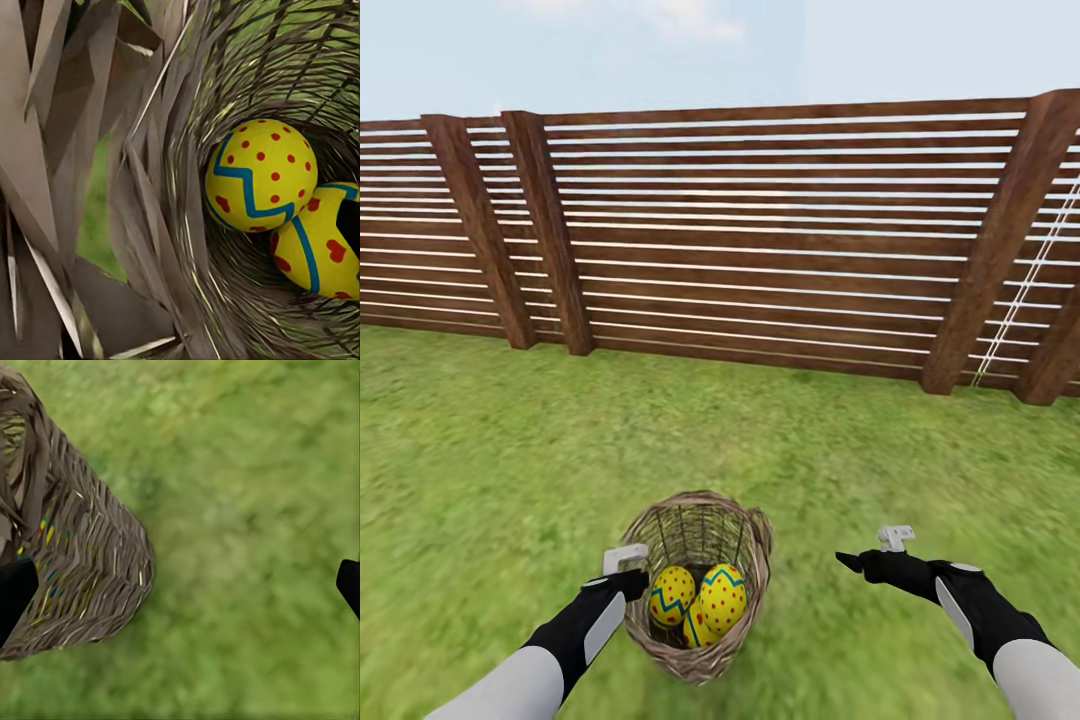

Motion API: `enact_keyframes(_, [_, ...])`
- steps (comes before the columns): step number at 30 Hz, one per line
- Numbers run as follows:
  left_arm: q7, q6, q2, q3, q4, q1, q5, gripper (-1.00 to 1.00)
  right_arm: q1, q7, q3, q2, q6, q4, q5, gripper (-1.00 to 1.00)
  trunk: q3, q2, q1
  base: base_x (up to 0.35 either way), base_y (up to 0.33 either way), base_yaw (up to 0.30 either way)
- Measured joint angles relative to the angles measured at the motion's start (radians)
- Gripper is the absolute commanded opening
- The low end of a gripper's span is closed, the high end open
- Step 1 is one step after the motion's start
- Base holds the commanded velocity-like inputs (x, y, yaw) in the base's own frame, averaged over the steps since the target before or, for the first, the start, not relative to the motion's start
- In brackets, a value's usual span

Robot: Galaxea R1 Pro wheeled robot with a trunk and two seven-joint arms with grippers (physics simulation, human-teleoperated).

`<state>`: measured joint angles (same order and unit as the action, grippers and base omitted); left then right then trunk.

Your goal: Take the three Easter eggs out of the wicker basket on the lawn in the garden, then place them on the lawn next to a single tree (choose any tree) so that all three eggs are next to the same tree and none are left in the basket.

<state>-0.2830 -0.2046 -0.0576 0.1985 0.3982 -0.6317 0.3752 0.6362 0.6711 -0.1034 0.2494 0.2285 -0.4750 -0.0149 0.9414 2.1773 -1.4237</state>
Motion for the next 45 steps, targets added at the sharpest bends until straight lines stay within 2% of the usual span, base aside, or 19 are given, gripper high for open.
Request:
enact_keyframes(10, [0.000,0.000,0.000,0.000,0.000,0.000,0.000,1.00,0.000,-0.001,0.000,0.000,0.000,0.001,0.000,1.00,0.031,0.070,-0.038,0.000,0.000,0.000])
enact_keyframes(12, [0.000,-0.001,0.000,-0.001,0.004,-0.001,-0.015,1.00,0.000,-0.001,0.000,0.000,0.000,0.001,0.000,1.00,0.037,0.084,-0.046,0.000,0.000,0.000])
enact_keyframes(14, [0.000,0.000,0.000,0.000,0.001,0.000,-0.001,1.00,0.000,-0.003,0.000,0.000,0.000,0.001,0.000,1.00,0.038,0.084,-0.046,0.000,0.000,0.000])
enact_keyframes(20, [-0.001,0.000,0.009,-0.002,0.004,0.000,0.000,1.00,0.000,-0.005,0.000,-0.001,-0.001,0.001,0.001,1.00,0.038,0.084,-0.046,0.000,0.000,0.000])
enact_keyframes(21, [-0.001,-0.001,0.010,-0.010,0.003,0.000,0.000,1.00,0.000,-0.005,0.000,-0.002,-0.001,0.001,0.001,1.00,0.038,0.084,-0.046,0.000,0.000,0.000])
enact_keyframes(24, [0.001,-0.001,0.011,-0.078,0.000,0.000,-0.002,1.00,0.000,-0.006,0.000,-0.002,-0.001,0.001,0.001,1.00,0.038,0.084,-0.046,0.000,0.000,0.000])
enact_keyframes(25, [0.001,0.000,0.011,-0.083,0.000,0.000,-0.002,-1.00,0.000,-0.007,0.000,-0.002,-0.001,0.001,0.001,1.00,0.038,0.084,-0.046,0.000,0.000,0.000])
enact_keyframes(28, [0.001,0.000,0.010,-0.088,-0.001,-0.001,-0.006,-1.00,0.000,-0.008,0.000,-0.003,0.000,0.001,0.001,1.00,0.038,0.084,-0.046,0.000,0.000,0.000])
enact_keyframes(32, [0.004,0.001,0.008,-0.086,0.000,0.000,0.006,-1.00,0.000,-0.008,0.000,-0.003,0.000,0.002,0.001,1.00,0.038,0.084,-0.046,0.000,0.000,0.000])
enact_keyframes(45, [0.002,-0.001,0.003,-0.085,0.010,0.000,-0.004,-1.00,0.000,-0.009,0.000,-0.003,0.000,0.002,0.001,1.00,0.038,0.084,-0.046,0.000,0.000,0.000])
